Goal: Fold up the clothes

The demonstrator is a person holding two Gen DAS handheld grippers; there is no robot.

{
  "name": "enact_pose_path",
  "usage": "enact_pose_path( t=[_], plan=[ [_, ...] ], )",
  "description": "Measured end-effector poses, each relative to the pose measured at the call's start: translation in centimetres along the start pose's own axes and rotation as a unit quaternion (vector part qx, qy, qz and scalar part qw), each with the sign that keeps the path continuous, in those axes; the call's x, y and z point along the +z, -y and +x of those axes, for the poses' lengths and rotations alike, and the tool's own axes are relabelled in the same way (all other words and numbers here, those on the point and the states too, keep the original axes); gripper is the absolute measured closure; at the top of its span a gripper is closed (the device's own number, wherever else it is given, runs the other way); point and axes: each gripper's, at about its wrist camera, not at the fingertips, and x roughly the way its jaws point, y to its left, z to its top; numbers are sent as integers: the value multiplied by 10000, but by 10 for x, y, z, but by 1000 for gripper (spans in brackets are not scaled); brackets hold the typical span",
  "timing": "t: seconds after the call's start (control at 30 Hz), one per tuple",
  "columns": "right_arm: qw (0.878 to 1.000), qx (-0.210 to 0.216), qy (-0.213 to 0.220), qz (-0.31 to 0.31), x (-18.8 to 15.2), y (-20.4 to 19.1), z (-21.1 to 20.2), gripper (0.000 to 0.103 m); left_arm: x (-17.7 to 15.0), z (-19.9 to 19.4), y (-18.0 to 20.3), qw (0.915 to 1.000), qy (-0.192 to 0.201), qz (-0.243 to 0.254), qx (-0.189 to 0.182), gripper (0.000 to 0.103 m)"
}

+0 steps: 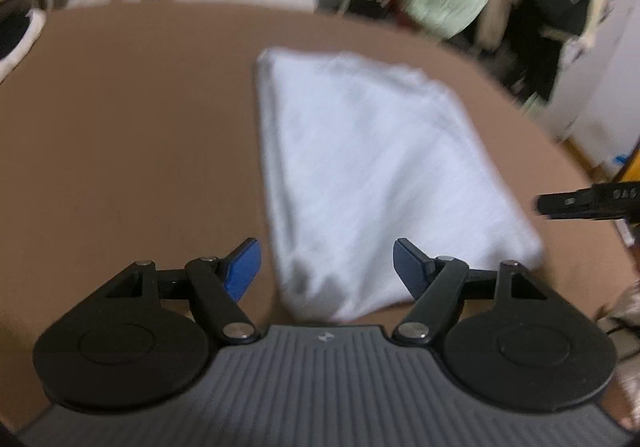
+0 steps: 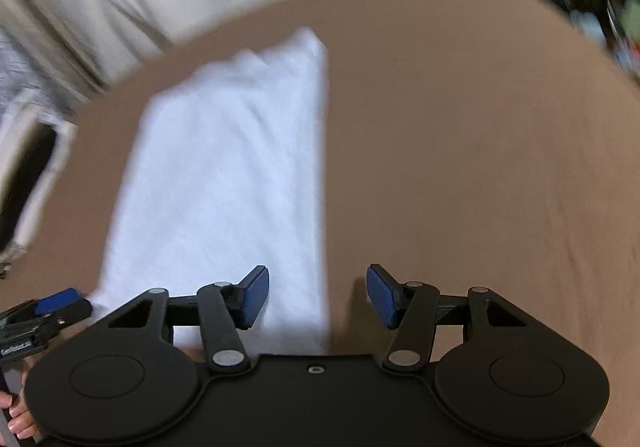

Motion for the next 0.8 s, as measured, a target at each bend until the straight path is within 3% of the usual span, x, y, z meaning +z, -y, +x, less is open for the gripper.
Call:
enact_pose_path(
  t=[0.1, 0.13, 0.2, 0.27, 0.3, 0.33, 0.43, 0.5, 0.57, 0.63, 0.7, 0.8],
  plan=[
    [9951, 805, 175, -541, -9, -30, -6, 43, -1, 1, 15, 9983, 45, 292, -510, 31],
    [9915, 1065, 168, -730, -12, -41, -6, 43, -3, 8, 18, 9988, 13, 309, -387, 31],
    [9872, 1031, -71, -1219, -23, -64, 9, 43, -9, 23, 24, 9993, -54, 339, -124, 31],
    [9818, 591, -298, -1781, -32, -84, 29, 43, -16, 53, 22, 9967, -574, 301, 493, 29],
    [9770, 331, -410, -2068, -38, -92, 39, 44, -20, 59, 21, 9952, -661, 338, 633, 29],
    [9792, 310, -426, -1959, -38, -89, 38, 45, -22, 55, 24, 9950, -576, 461, 667, 29],
    [9866, 303, -451, -1535, -37, -75, 33, 44, -28, 39, 31, 9842, -610, 818, 1445, 20],
    [9906, 297, -467, -1251, -36, -66, 30, 44, -30, 32, 19, 9833, -652, 505, 1623, 19],
    [9937, 292, -483, -966, -35, -57, 27, 45, -29, 25, 3, 9860, -655, -107, 1531, 19],
    [9960, 286, -498, -681, -34, -48, 24, 44, -24, 17, 2, 9877, -454, -364, 1455, 21],
    [9975, 280, -513, -394, -33, -39, 21, 42, -18, 6, 10, 9881, 103, -152, 1530, 23],
    [9981, 158, -548, -227, -31, -33, 22, 40, -7, 2, 21, 9922, 557, 211, 1096, 23]
  ],
)
